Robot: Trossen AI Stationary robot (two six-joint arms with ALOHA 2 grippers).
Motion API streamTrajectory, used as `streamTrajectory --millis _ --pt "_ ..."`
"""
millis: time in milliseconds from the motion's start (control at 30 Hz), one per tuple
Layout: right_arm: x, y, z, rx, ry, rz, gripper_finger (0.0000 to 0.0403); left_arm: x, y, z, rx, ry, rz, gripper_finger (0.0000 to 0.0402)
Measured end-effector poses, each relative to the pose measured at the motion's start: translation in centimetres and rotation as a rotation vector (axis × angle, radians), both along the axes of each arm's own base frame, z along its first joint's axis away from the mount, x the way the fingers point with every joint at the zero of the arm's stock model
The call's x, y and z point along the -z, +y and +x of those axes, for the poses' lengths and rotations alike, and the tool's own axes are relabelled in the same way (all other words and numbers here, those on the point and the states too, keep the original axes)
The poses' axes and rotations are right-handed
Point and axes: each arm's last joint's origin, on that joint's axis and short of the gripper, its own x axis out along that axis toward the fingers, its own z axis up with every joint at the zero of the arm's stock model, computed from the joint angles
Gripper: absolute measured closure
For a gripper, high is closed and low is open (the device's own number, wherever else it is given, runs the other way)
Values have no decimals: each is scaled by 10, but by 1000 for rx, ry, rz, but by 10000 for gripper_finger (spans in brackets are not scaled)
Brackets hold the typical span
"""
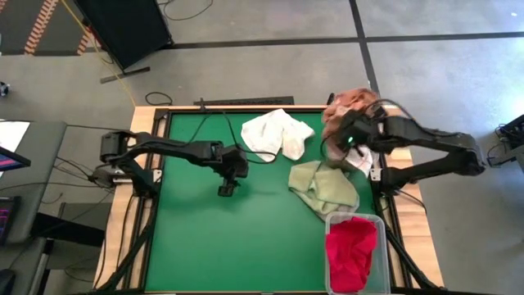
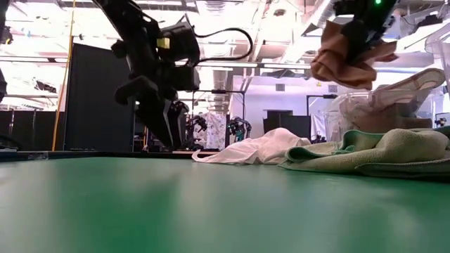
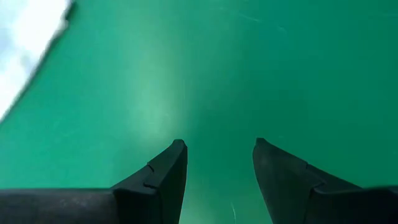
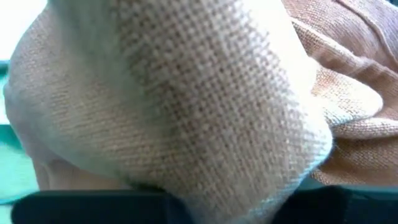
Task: Sort towels by color in basket
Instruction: Put the patterned light brown towel into the top transparent bin
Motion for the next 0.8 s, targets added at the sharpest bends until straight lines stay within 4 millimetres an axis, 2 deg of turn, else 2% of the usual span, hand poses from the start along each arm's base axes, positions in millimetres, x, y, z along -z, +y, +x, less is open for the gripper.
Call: streamTrajectory --millis 167,333,533,800 --pt "-6 -20 -30 145 49 4 288 11 0 7 18 -8 -29 226" --pt "4 -33 -38 204 126 72 288 10 0 11 26 -46 -36 226" --pt "41 -45 -29 205 242 166 288 9 -1 12 26 -62 -34 226" --pt "99 -55 -7 64 260 296 288 9 -6 13 52 -63 -54 226"
